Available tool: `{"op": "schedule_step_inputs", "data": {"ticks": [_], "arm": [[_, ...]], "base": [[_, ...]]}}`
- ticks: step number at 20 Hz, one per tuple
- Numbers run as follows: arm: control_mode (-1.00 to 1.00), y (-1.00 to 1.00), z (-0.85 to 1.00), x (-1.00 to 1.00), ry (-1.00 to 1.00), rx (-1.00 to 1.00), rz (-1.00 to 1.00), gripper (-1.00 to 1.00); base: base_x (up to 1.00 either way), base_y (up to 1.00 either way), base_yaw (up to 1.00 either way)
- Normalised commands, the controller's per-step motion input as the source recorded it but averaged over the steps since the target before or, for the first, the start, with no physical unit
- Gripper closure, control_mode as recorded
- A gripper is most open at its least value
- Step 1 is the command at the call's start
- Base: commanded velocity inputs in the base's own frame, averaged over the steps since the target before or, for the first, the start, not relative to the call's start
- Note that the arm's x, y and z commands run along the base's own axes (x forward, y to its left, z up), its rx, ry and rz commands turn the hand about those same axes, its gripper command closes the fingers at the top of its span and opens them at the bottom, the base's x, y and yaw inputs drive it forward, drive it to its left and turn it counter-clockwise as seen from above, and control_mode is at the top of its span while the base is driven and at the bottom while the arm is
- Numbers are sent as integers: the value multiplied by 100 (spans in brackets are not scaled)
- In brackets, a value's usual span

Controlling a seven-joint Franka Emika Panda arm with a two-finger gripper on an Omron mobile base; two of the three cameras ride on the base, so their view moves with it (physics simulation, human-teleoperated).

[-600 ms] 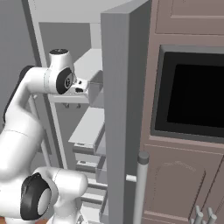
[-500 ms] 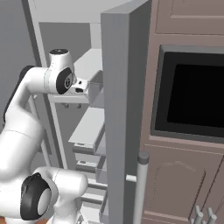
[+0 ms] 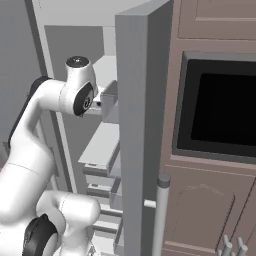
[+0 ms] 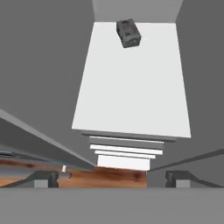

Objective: Pick the cheese from the fridge and the cheese grater from the cabinet and place them next to the salad bowl.

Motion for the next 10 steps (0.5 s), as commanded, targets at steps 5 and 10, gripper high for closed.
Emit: {"op": "schedule_step_inputs", "data": {"ticks": [5,10], "arm": [[-100,-7,50,3,-2,0,-3,-100],[-100,0,49,14,0,0,-6,-100]], "base": [[0,0,0],[0,0,0]]}}
